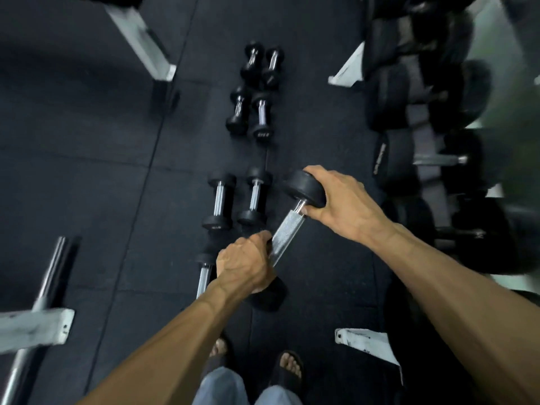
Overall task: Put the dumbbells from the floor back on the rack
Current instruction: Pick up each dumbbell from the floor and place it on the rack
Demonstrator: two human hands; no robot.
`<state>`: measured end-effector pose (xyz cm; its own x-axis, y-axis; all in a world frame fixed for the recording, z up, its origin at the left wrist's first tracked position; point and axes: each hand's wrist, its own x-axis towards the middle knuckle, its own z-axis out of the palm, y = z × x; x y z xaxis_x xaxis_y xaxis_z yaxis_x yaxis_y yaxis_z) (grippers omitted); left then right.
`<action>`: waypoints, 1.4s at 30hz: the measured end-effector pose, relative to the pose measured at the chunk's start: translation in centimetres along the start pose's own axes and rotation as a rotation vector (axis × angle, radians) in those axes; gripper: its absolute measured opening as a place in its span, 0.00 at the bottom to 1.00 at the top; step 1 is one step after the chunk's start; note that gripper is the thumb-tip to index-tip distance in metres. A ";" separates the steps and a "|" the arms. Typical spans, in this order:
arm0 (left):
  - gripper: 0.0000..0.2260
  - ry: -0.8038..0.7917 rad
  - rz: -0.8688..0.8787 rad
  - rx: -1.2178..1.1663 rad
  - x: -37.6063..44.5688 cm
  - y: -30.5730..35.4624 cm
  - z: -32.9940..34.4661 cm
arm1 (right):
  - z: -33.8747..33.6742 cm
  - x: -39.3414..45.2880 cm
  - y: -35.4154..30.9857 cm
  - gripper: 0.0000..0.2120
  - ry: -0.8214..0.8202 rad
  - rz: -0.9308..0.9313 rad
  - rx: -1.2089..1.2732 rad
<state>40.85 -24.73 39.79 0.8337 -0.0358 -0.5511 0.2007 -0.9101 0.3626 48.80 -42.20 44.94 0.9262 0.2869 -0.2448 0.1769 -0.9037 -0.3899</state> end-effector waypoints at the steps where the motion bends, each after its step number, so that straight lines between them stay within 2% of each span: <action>1: 0.22 0.009 0.026 0.004 -0.9 1.1 -1.8 | -2.3 -0.6 -0.6 0.29 0.020 0.014 -0.014; 6: 0.17 0.074 0.166 -0.002 -4.7 7.6 -10.0 | -13.7 -4.3 -2.6 0.30 0.160 0.042 -0.095; 9: 0.17 0.103 0.260 -0.010 -6.5 11.8 -13.2 | -19.6 -6.8 -2.7 0.31 0.236 0.064 -0.135; 13: 0.16 0.145 0.378 -0.017 -8.3 17.9 -15.6 | -26.2 -10.2 -1.2 0.32 0.331 0.073 -0.209; 18: 0.16 0.147 0.503 0.024 -9.9 26.9 -16.0 | -32.7 -15.5 3.8 0.32 0.425 0.134 -0.248; 21: 0.19 0.128 0.578 0.055 -10.8 32.7 -15.0 | -35.7 -19.0 7.7 0.31 0.474 0.177 -0.242; 26: 0.18 0.065 0.668 0.097 -12.4 42.0 -12.1 | -39.2 -24.8 15.0 0.31 0.517 0.288 -0.228; 31: 0.22 -0.005 0.775 0.185 -13.6 50.0 -7.6 | -40.6 -30.9 22.4 0.31 0.518 0.435 -0.196; 34: 0.22 -0.087 0.818 0.221 -14.3 53.4 -4.4 | -40.3 -34.4 26.0 0.30 0.516 0.499 -0.172; 42: 0.23 -0.308 0.852 0.285 -15.6 58.7 4.3 | -37.0 -40.8 33.8 0.30 0.383 0.645 -0.141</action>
<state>37.41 -79.34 66.41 0.4608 -0.8047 -0.3745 -0.5798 -0.5923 0.5595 29.31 -96.19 74.61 0.9068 -0.4186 -0.0506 -0.4213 -0.8943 -0.1507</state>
